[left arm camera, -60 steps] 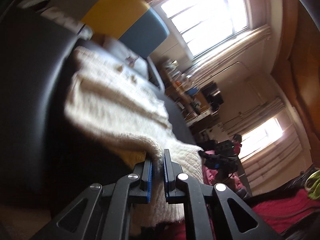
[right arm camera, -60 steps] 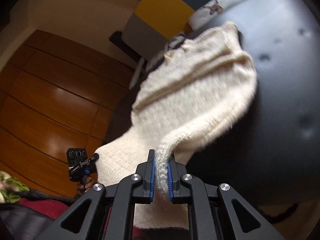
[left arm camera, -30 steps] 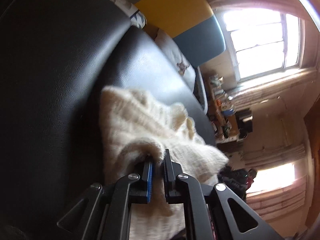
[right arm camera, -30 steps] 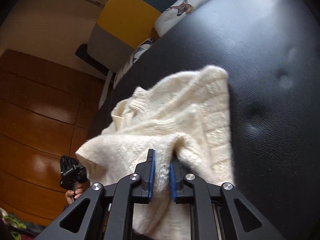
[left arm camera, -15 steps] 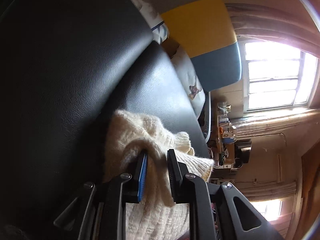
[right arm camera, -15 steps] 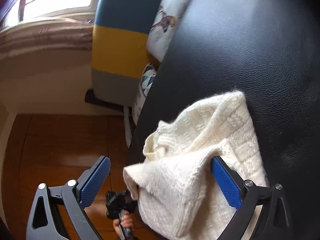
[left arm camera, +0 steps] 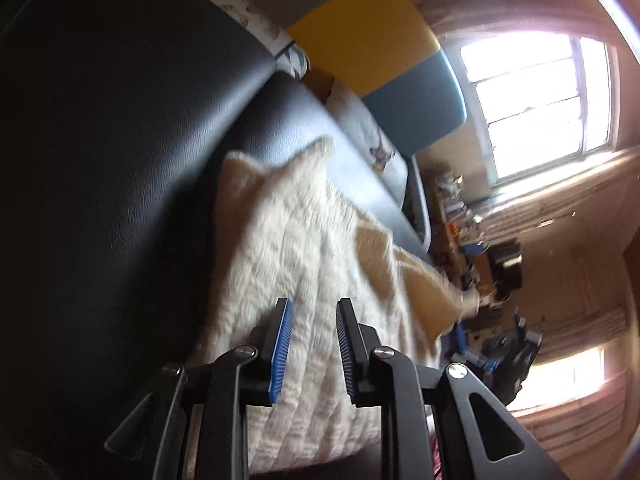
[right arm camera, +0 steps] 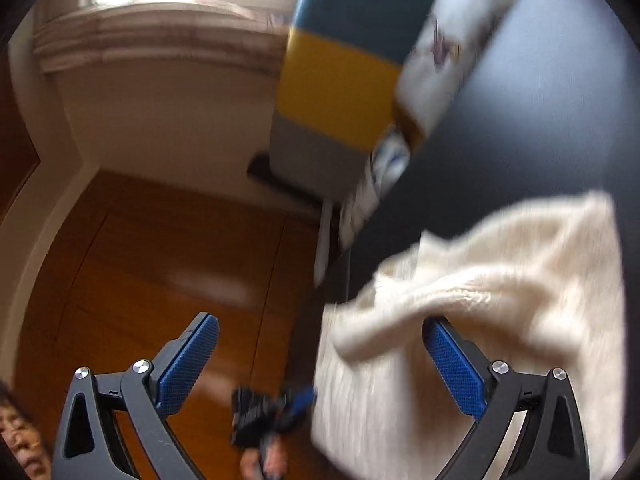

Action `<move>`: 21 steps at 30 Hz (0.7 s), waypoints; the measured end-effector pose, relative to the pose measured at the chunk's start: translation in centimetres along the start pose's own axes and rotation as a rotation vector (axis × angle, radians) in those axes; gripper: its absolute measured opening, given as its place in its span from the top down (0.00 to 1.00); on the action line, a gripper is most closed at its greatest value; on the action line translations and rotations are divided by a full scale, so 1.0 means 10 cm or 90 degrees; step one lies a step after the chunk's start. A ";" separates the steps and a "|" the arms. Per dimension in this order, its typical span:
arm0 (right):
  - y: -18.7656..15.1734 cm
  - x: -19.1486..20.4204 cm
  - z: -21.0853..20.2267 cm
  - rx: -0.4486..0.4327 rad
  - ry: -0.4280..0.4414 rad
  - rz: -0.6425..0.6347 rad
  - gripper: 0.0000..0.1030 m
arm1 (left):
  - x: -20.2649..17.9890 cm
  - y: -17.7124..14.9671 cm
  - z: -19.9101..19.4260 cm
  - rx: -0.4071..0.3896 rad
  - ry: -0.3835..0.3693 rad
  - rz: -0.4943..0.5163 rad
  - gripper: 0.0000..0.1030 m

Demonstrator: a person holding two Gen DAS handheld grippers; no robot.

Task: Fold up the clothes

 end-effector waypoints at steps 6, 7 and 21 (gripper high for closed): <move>-0.17 0.01 -0.03 0.044 -0.175 -0.125 0.00 | -0.02 -0.14 0.01 0.020 0.042 0.056 0.79; -0.25 -0.03 -0.04 0.065 -0.196 -0.136 0.00 | -0.02 -0.15 0.03 0.024 0.046 0.061 0.79; -0.87 -0.11 -0.06 0.218 -0.420 -0.316 0.00 | -0.33 -0.25 -0.42 0.001 0.120 0.278 0.76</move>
Point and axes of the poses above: each gripper's, at about its wrist camera, not at the fingertips, and z roughly the way its jaws point, x to its left, y to its top, the point moved 5 cm from there along z, roughly the way its jaws point
